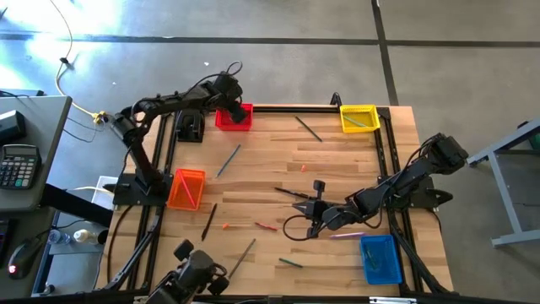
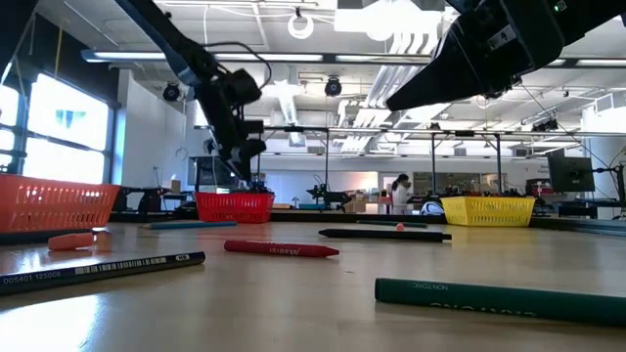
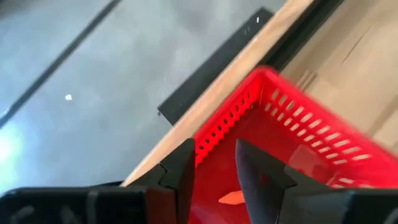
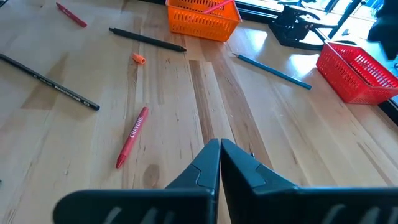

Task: Sort crayons/erasers/pens/pencils in bins
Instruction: Put the purple pen into the yellow basket

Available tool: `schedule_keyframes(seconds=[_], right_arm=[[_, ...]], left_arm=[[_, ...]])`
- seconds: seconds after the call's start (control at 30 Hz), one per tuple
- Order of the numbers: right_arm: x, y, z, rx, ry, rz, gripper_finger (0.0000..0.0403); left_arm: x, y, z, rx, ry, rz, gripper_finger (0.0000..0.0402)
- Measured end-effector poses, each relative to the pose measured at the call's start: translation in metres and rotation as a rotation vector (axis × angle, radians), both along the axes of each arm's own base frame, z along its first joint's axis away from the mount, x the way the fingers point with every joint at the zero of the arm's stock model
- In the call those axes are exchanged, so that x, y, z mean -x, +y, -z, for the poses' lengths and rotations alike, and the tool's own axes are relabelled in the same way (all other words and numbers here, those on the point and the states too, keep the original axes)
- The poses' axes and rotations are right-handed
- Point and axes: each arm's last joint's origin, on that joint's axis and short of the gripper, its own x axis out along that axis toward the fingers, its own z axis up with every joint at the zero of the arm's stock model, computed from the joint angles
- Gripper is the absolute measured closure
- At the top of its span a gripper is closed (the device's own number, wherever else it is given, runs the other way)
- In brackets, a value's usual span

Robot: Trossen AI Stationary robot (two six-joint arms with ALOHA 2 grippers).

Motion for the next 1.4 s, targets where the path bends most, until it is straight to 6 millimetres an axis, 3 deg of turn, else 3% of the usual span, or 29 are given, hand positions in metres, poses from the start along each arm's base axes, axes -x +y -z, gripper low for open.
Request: schedule_keyframes(seconds=[0.17,0.27,0.43,0.67,0.83,1.1,1.23,1.4], right_arm=[[0.0,0.0,0.001,0.005,0.007,0.0,0.0398],[0.0,0.0,0.001,0.033,0.015,-0.014,0.0398],[-0.001,-0.002,0.001,0.044,0.018,-0.015,0.0398],[-0.007,-0.009,-0.001,-0.074,0.014,-0.019,0.0398],[-0.013,-0.013,-0.008,-0.087,0.017,-0.004,0.0392],[-0.009,0.0,-0.016,-0.167,0.239,-0.084,0.0319],[0.007,0.02,-0.021,-0.212,0.383,-0.081,0.0281],[0.034,0.052,-0.021,-0.254,0.496,-0.052,0.0264]], left_arm=[[-0.003,-0.022,-0.033,-0.083,-0.063,0.042,0.0332],[-0.007,-0.045,-0.041,-0.175,-0.136,0.1,0.0358],[-0.009,-0.093,-0.036,-0.323,-0.32,0.233,0.0397],[0.0,-0.167,-0.015,-0.47,-0.649,0.498,0.0396],[0.006,-0.206,-0.004,-0.507,-0.785,0.667,0.0401],[0.002,-0.238,-0.005,-0.434,-0.852,0.805,0.0401],[-0.002,-0.249,-0.002,-0.455,-0.816,0.879,0.0401],[-0.003,-0.254,-0.001,-0.459,-0.801,0.87,0.0401]])
